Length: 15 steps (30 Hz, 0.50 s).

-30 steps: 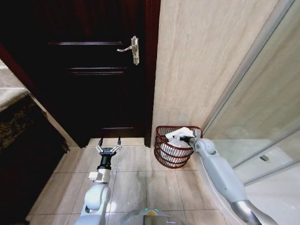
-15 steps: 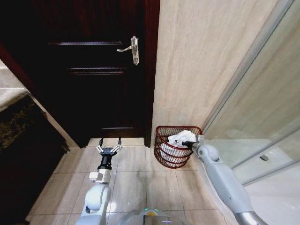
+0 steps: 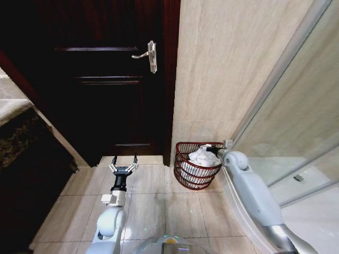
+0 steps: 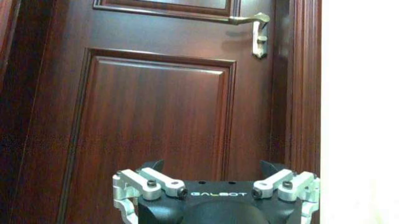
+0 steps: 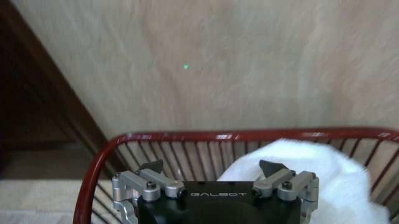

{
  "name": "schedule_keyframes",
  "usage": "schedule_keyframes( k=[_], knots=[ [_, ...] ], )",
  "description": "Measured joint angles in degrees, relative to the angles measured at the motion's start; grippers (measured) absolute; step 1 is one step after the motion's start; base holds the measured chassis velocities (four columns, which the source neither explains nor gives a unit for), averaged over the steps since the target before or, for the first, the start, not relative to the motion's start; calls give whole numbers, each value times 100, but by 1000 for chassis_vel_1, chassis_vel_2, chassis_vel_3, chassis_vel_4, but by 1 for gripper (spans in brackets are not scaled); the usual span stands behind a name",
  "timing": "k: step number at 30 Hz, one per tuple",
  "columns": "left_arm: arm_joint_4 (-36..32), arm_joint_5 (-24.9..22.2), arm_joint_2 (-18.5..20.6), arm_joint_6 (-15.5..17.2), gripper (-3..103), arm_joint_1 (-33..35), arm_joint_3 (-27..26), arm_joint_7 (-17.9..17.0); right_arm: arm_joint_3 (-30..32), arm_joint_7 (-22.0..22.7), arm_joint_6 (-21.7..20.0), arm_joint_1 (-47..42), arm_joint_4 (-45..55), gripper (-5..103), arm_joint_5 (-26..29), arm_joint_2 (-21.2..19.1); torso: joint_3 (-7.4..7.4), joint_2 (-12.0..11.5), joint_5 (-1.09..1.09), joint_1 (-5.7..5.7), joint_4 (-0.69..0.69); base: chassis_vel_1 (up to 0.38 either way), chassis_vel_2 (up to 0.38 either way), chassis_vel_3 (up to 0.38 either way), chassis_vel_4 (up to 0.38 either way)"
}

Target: Discard the used towel into the hamper.

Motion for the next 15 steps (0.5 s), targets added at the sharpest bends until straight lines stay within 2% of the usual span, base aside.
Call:
schedule_keyframes(
  k=[3, 12, 15],
  knots=[
    [4, -2, -13, -5, 100, -1, 1, 0, -91, 24, -143, -1, -169, 100, -37, 120, 0, 0, 0, 0, -1, 0, 0, 0, 0],
    [15, -40, -5, -30, 100, -4, -25, 2, -13, 44, -174, -221, -344, 100, -82, 129, 0, 0, 0, 0, -2, 0, 0, 0, 0],
    [18, -64, -20, -57, 100, 6, -25, 4, 90, -12, 215, -323, -39, 100, -283, 48, 0, 0, 0, 0, -2, 0, 0, 0, 0]
  ],
)
